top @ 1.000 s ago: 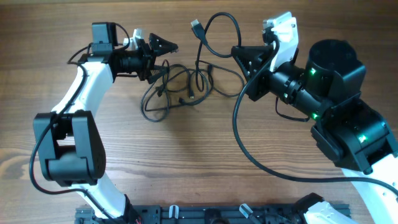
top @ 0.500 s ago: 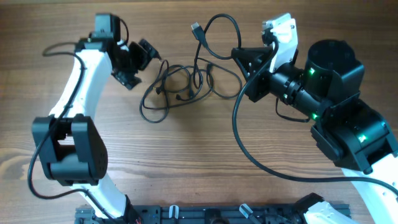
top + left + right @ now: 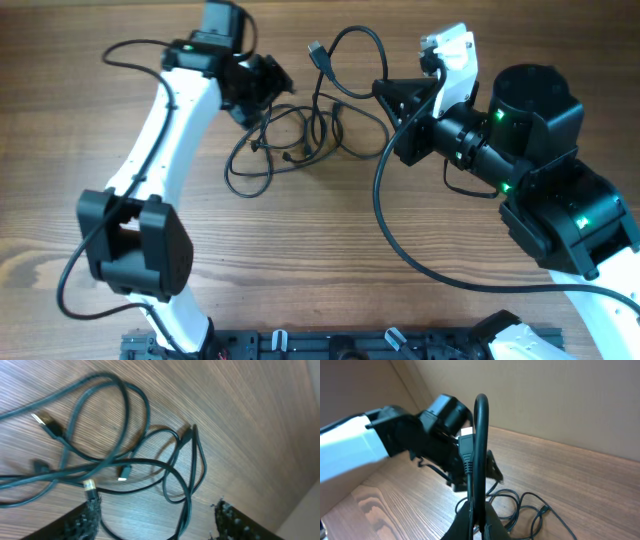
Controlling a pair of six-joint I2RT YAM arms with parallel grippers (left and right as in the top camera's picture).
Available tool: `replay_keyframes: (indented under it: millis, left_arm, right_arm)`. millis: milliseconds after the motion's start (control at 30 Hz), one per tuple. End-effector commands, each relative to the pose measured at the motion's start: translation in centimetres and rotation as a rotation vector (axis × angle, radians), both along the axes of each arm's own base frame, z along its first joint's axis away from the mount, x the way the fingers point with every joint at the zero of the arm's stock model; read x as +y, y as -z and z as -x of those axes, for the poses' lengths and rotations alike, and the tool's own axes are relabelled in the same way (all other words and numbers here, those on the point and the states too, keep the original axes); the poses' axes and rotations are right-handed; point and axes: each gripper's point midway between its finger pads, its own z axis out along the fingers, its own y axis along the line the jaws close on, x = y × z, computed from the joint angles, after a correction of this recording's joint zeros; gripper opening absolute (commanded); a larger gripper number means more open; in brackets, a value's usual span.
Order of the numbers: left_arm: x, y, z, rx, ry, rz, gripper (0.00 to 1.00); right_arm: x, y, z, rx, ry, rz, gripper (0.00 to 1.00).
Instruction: Untangle cables
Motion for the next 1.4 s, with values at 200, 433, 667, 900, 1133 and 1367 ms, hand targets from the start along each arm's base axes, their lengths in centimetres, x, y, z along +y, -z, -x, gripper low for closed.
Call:
replay_keyframes:
  millis: [200,433,667,900,1133,1367]
  left_arm:
    - [-2.3,6.2,-0.5,0.1,-0.065,-0.031,0.68]
    - [-2.6,7.0,-1.1,0.099,-0.079,-0.025,0.67]
    - [-3.2,6.5,-2.4,0.039,-0.081,-0.002,0.63]
    - [-4.6,6.8,-1.1,0.084,-0.086,-0.001,0.57]
    - [-6.1,6.9,-1.2,0.062,-0.064,0.009,0.56]
    - [-5.9,7.8,-1.8,0.064,-0.096,-0.002,0.5]
  right_arm:
    - [-0.2,0.1,0.0,-0.005,0.004,0.018,0.04]
    - [-0.2,0.1,-0.1,-0.004,0.004,0.019,0.05]
    - [-0.1,0.3,-0.1,0.003,0.004,0.022,0.04]
    - [-0.1,0.4,-0.2,0.005,0.004,0.024,0.04]
    - [-0.1,0.4,-0.2,0.005,0.004,0.024,0.04]
    - [-0.1,0.5,-0.2,0.006,0.003,0.028,0.04]
